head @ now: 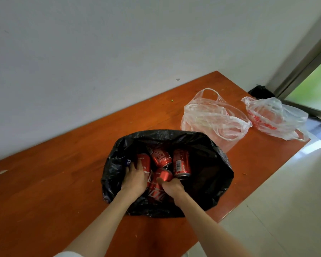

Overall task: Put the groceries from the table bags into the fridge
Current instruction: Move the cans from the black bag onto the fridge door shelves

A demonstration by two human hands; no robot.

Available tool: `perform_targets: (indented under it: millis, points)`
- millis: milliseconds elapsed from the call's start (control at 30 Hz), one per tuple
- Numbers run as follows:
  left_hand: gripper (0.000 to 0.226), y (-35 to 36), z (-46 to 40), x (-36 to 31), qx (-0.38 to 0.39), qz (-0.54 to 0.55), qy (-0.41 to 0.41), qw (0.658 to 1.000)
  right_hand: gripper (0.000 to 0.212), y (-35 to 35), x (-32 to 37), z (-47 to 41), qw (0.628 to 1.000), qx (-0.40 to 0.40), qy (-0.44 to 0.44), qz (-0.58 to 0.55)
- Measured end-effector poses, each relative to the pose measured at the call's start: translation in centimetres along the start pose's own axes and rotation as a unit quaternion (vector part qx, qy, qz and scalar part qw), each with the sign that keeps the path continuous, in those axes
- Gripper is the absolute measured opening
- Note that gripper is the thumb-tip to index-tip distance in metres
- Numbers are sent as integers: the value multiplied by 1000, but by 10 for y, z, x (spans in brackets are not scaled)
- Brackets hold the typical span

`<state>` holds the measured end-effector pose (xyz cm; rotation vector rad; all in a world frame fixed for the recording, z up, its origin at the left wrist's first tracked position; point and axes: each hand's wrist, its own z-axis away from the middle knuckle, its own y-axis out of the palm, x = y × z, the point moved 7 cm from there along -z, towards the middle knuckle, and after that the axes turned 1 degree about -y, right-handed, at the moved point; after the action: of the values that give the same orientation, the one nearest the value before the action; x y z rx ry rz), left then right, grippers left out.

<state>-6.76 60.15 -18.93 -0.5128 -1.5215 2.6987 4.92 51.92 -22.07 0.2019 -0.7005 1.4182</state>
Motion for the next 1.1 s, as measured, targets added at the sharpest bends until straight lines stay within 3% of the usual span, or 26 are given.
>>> perform_targets:
  millis: [300,433,633,900,1100]
  points:
    - [71,-4,-3,5,-39,54,13,998,45,5,-14,-2,990,32,34,-132]
    - [69,-2,0,0,-57,82,16,995,41,-6,-14,4,987,0,-28,-158]
    - [77,-3,1,-3,-68,189,-55,978,66,-36,-1,21,972,-70,-117,-190]
    - [91,4,-1,-16,-16,44,-70,996,66,-56,0,46,965,-82,-158,-193]
    - [110,-2,1,-4,36,246,-96,964,61,-69,2,66,956,-95,-181,-208]
